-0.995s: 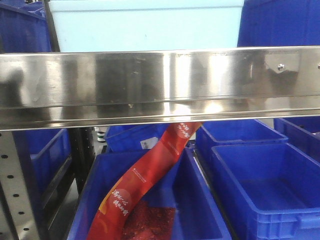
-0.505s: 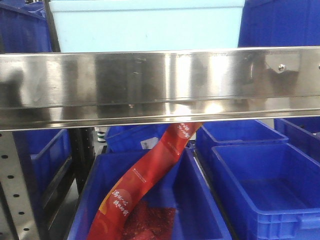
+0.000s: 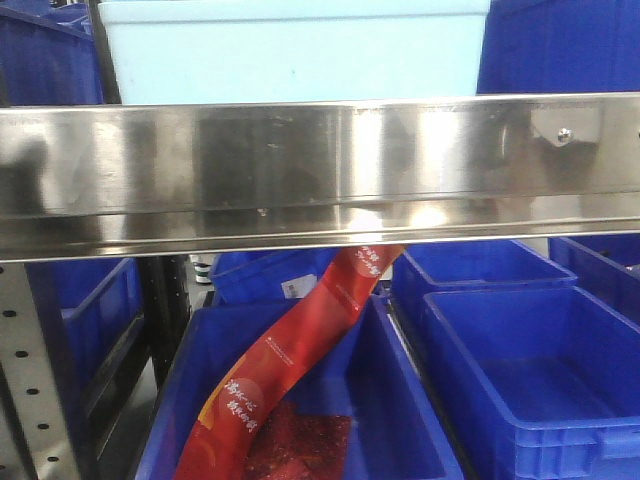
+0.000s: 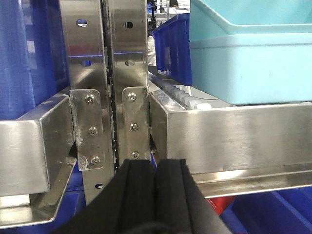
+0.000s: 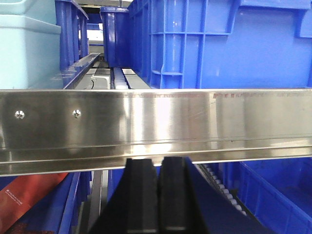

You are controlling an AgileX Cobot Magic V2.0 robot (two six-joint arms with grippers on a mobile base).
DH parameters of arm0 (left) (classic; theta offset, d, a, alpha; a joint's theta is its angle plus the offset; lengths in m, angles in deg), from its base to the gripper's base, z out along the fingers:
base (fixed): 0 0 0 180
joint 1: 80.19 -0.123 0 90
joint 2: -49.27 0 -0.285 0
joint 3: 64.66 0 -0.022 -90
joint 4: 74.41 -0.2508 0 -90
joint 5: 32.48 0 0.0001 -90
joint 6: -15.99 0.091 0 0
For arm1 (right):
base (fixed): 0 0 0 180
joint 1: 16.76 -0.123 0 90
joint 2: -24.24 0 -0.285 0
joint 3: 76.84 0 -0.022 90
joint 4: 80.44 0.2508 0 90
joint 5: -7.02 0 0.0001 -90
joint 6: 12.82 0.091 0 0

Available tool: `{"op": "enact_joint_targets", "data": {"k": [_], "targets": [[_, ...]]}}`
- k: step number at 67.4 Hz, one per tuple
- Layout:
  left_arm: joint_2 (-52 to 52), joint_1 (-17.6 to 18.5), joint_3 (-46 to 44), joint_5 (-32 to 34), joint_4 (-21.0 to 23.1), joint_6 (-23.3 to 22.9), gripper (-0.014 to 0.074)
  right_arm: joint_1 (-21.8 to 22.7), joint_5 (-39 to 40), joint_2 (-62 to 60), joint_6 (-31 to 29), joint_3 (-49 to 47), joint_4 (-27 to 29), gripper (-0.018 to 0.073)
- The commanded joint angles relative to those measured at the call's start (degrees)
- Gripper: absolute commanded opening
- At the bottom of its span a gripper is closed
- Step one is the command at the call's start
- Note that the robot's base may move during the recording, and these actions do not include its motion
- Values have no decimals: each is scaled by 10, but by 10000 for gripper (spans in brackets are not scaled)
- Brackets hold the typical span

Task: Move two blue bins to right shelf middle
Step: 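Open both grippers and withdraw them from the bin walls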

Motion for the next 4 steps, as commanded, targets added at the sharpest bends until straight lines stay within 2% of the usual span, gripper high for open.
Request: {"op": "enact_joint_targets", "data": {"k": [1,4], "targets": [[-3,-1,-1,11,5,2,-111,0,10,-2,-4,1,-5,-162],[-3,-1,-1,11,5,2,-111,0,10,-2,-4,1,-5,-162]]}}
